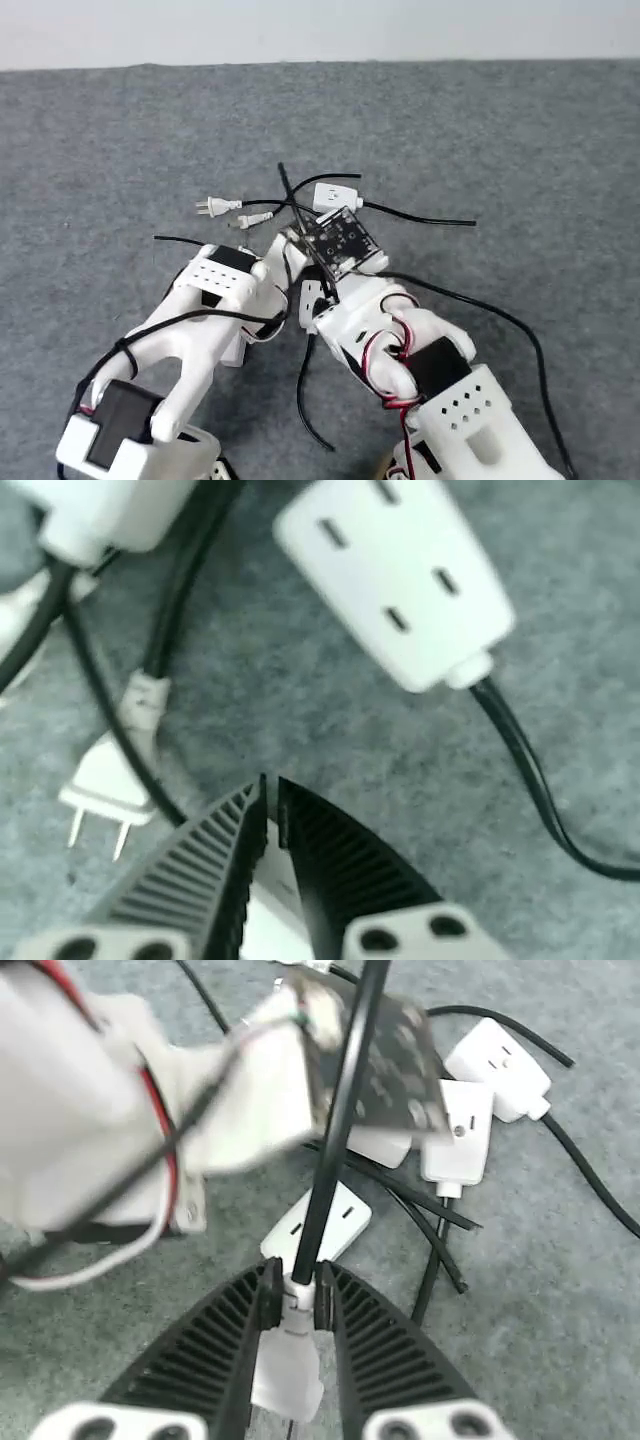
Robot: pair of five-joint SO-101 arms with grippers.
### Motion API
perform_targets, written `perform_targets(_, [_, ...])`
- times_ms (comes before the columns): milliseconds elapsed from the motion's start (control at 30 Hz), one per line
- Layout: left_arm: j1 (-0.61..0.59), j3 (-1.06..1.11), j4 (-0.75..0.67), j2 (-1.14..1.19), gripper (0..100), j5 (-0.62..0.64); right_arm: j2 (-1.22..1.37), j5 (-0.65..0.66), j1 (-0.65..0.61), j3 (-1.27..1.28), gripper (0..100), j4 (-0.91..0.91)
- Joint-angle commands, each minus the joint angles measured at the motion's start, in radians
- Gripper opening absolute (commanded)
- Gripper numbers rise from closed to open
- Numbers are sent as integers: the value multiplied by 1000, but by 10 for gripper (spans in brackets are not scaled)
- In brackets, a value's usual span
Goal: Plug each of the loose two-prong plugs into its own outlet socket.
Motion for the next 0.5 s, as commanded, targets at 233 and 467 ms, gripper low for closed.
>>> perform_targets(233, [74, 166, 3, -216, 13, -141, 8, 3, 8, -8, 8, -30])
perform_targets(467, [74, 245, -48, -328, 13, -135, 12, -37, 18, 2, 8, -71])
